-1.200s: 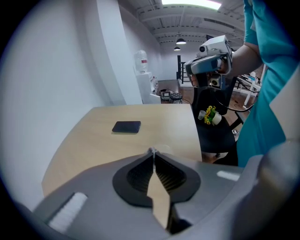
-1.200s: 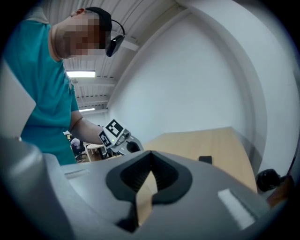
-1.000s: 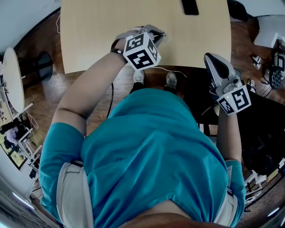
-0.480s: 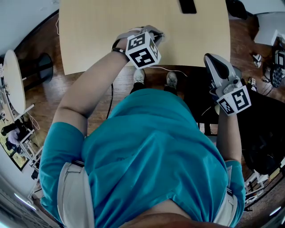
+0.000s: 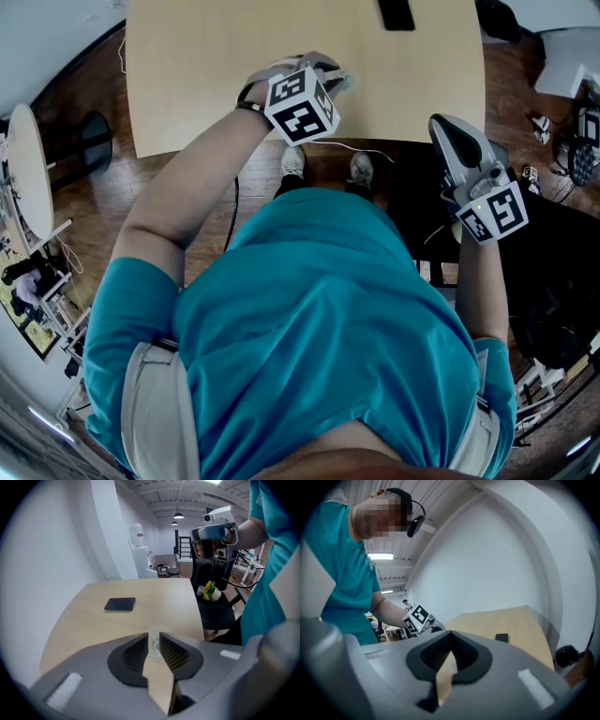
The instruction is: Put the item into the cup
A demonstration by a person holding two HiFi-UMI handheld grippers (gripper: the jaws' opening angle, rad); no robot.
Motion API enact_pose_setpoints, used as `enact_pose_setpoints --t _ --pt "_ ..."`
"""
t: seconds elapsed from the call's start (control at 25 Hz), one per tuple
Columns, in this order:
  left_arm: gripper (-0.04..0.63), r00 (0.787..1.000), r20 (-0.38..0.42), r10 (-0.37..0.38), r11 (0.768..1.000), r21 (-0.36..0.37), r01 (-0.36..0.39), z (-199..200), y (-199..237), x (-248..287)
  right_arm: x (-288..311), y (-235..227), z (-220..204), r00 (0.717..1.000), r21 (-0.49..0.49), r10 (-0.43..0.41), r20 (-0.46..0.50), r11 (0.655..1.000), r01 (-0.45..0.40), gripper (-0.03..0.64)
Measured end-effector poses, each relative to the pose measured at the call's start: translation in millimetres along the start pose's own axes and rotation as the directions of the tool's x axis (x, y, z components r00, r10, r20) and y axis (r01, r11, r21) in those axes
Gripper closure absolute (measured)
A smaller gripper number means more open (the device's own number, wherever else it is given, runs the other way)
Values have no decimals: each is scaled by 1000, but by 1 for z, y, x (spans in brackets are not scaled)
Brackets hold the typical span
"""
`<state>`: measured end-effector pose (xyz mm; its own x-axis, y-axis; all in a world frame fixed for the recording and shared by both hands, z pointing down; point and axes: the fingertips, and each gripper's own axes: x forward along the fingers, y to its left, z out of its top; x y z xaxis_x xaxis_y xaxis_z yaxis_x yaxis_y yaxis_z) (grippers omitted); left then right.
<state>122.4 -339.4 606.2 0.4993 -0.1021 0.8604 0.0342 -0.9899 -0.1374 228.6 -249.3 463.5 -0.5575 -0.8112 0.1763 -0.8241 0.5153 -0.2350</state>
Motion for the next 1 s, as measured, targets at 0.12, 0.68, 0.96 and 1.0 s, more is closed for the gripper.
enact_pose_setpoints --t 0.12,0.68,0.96,1.0 --pt "515 1000 2 8 1000 -1 -8 0 2 -2 1 1 1 1000 -2 2 1 1000 -2 615" --pt "591 990 115 83 995 -67 -75 17 -18 -51 -13 9 9 999 -31 39 17 999 -38 615" --pt "591 953 228 199 953 -273 -134 26 -61 -107 -42 23 17 991 -68 130 17 989 -128 615" --pt "591 943 247 221 944 -297 -144 29 -67 -116 -47 25 16 989 -76 144 15 987 -142 615"
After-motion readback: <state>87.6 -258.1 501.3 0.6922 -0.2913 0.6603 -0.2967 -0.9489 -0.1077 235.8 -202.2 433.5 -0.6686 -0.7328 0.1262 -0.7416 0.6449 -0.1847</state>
